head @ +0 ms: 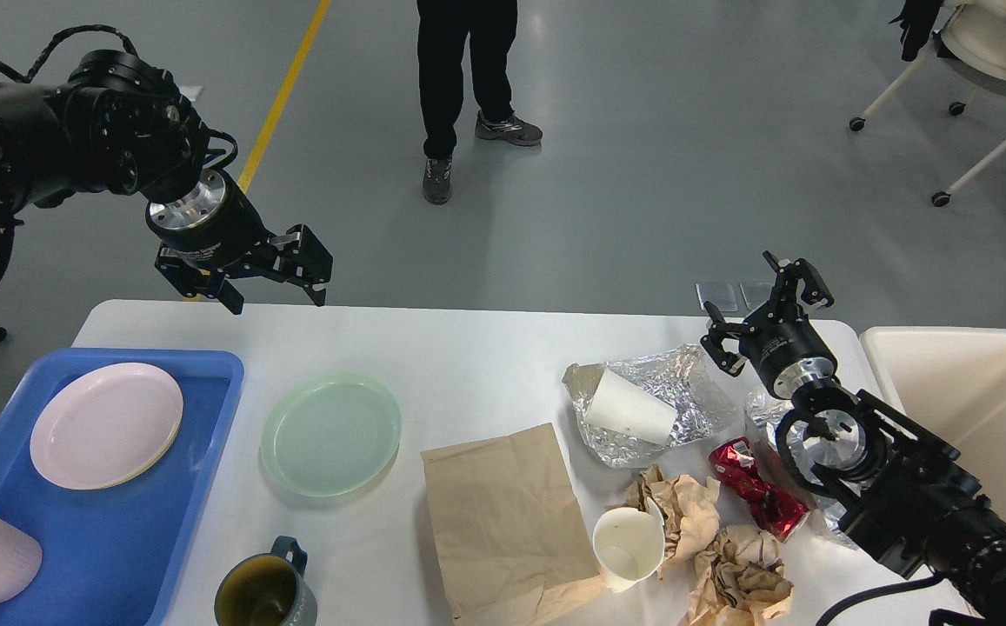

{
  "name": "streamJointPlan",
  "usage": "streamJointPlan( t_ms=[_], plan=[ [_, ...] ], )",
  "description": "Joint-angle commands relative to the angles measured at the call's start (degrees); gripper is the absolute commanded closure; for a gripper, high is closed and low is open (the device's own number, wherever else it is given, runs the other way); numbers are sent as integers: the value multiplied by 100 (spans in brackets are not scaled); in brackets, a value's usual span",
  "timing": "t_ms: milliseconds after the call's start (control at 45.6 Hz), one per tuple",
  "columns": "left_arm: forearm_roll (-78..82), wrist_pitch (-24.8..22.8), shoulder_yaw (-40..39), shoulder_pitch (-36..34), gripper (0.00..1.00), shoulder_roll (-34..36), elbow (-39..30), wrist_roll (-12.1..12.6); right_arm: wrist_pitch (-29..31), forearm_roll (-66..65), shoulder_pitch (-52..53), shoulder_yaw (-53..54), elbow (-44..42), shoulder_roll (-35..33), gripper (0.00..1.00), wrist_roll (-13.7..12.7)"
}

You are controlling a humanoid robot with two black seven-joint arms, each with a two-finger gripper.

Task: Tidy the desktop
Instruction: 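Lower the left gripper onto the dark mug and grasp it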

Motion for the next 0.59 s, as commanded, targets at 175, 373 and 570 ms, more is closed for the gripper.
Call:
streamJointPlan(
  t_ms=[175, 373, 570],
  plan=[
    [367, 0, 458, -1013, 4, -337, -1235, 9, 0, 0, 0, 0, 0, 0, 0, 0],
    [525, 0, 528, -1611, 4, -697, -2183, 9, 0, 0, 0, 0, 0, 0, 0, 0],
    [534, 0, 537, -1848, 4, -1092, -2922, 9, 0, -9, 0, 0, 0, 0, 0, 0]
  ],
)
